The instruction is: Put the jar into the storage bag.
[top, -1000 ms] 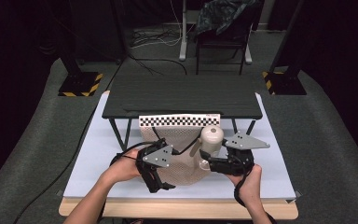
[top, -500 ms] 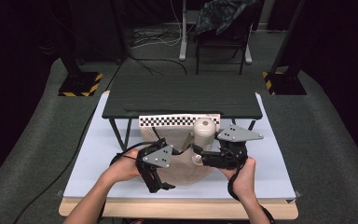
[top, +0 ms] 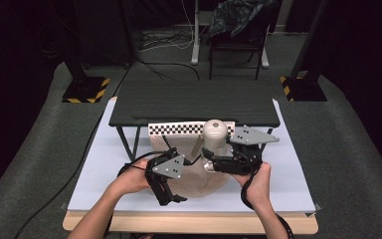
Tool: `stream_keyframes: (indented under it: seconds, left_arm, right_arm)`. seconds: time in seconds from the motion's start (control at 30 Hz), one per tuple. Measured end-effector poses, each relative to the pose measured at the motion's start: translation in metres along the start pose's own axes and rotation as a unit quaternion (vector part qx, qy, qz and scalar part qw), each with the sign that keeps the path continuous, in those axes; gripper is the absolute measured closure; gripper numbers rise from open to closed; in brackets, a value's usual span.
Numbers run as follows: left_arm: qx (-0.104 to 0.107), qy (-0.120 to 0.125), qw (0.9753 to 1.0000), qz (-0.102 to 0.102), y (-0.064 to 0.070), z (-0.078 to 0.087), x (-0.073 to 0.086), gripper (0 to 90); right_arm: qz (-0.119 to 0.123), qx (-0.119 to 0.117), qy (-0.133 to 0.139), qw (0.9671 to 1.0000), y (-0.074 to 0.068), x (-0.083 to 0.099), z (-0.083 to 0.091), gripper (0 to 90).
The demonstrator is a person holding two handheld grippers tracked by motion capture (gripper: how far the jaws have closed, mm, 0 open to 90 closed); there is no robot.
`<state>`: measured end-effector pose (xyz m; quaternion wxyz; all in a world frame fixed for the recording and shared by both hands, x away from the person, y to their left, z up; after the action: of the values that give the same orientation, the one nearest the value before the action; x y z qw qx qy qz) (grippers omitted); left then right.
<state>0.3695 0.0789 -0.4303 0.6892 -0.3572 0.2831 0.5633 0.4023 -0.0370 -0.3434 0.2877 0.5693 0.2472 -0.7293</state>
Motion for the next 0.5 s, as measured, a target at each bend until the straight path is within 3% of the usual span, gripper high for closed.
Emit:
stream_keyframes:
  seconds: [0.5]
  left_arm:
    - [0.001,-0.002,1.0000,0.001,0.000,-0.001,0.001,0.0]
  right_arm:
    - [0.010,0.004,0.021,0.9997,-0.003,-0.026,-0.002,29.2]
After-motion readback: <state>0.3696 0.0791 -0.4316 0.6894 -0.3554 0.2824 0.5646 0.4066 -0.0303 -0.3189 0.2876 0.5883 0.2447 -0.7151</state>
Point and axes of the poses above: each handheld gripper's, and its own axes: z roughly backward along the jaws, x roughly out of its underside, y roughly to its right, the point moved 9 cm from there along -z, roughly forward along the jaws, and after that the axes turned 9 degrees about y, right-handed, at the moved point
